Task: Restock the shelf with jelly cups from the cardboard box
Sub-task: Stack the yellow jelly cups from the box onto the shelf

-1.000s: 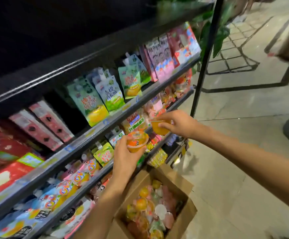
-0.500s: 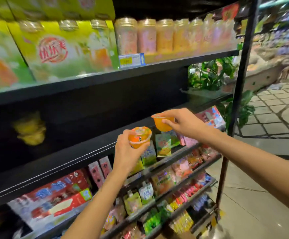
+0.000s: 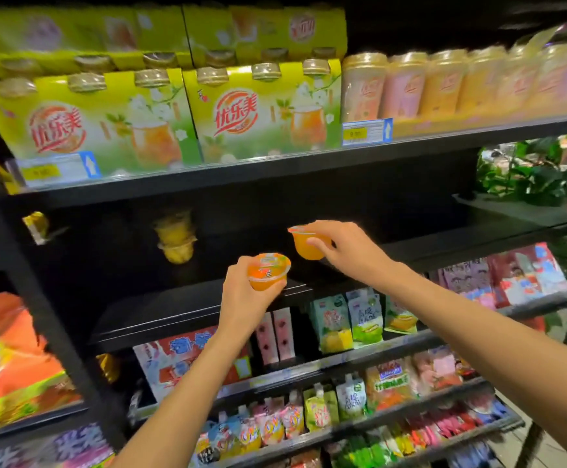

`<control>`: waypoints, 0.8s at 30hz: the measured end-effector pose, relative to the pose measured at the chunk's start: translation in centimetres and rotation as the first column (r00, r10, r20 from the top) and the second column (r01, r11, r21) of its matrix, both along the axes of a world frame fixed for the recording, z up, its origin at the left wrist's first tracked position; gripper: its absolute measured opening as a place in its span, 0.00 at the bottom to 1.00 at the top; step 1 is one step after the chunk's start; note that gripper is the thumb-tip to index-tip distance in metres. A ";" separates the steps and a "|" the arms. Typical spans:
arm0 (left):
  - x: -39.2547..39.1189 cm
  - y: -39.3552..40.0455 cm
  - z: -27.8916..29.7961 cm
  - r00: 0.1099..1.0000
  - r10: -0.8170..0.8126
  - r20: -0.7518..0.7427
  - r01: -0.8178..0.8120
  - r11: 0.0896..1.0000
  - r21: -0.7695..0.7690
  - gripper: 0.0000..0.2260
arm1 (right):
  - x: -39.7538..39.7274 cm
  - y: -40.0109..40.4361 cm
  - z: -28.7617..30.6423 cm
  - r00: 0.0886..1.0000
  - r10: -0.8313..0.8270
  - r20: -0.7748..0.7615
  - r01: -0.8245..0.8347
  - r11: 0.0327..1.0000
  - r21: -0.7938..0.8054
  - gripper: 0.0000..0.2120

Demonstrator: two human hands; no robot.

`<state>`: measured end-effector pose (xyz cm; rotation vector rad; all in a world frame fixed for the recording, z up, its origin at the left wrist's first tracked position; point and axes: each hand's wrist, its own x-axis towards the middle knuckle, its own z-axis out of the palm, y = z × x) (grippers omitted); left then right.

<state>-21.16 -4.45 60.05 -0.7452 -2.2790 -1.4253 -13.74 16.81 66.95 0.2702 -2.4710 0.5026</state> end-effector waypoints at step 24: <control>-6.9 -14.6 0.2 0.945 0.325 0.045 -0.326 0.945 0.018 0.23 | -12.5 -17.8 3.0 0.949 0.315 0.015 -0.315 0.944 0.095 0.15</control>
